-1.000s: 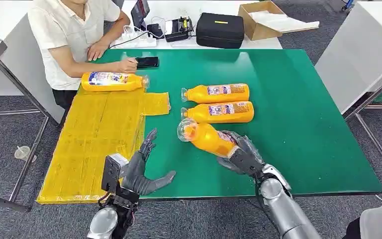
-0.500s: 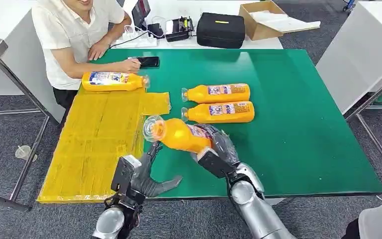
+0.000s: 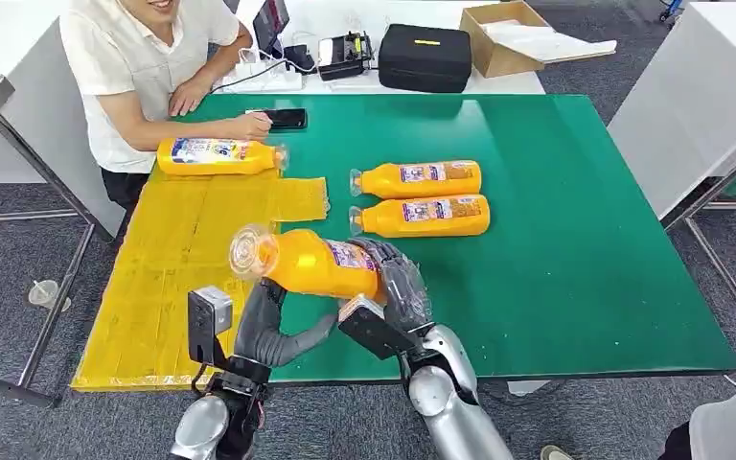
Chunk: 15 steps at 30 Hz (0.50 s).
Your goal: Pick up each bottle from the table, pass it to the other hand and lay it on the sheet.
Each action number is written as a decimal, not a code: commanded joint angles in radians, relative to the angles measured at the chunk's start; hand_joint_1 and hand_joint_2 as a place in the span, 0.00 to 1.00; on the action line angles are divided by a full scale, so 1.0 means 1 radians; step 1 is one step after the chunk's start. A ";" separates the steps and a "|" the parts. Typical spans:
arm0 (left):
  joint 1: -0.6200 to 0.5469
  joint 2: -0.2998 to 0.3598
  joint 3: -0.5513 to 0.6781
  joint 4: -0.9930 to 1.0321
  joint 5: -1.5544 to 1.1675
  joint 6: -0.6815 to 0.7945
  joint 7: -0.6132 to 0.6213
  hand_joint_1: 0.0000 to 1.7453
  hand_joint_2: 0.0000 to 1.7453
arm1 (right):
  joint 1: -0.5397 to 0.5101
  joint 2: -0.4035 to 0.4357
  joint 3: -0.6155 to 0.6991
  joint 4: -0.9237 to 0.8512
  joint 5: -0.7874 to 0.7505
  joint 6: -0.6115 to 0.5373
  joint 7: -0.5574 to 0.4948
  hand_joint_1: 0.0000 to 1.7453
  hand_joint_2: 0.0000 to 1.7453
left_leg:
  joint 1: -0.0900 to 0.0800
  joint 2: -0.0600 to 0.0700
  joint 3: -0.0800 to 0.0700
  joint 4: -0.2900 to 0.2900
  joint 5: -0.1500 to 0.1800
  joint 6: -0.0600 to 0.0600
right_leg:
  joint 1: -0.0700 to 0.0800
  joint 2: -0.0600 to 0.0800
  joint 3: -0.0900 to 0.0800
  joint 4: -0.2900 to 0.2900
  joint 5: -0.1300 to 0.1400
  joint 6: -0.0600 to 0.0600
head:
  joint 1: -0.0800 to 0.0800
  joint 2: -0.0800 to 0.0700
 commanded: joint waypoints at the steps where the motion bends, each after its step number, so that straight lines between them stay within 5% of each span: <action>1: -0.033 -0.049 -0.003 0.027 0.128 -0.026 -0.031 0.00 1.00 | -0.021 0.022 0.011 0.081 -0.028 0.012 -0.059 1.00 1.00 | 0.001 0.000 0.002 0.001 -0.001 0.000 | 0.001 -0.001 0.002 0.000 -0.001 -0.003 | 0.000 0.000; 15: -0.050 -0.048 -0.007 0.061 0.272 -0.094 -0.019 0.00 1.00 | -0.060 0.037 0.036 0.165 -0.021 0.009 -0.080 1.00 1.00 | 0.000 0.001 0.001 0.000 0.000 0.000 | 0.001 0.000 0.001 0.000 0.000 -0.002 | 0.000 0.000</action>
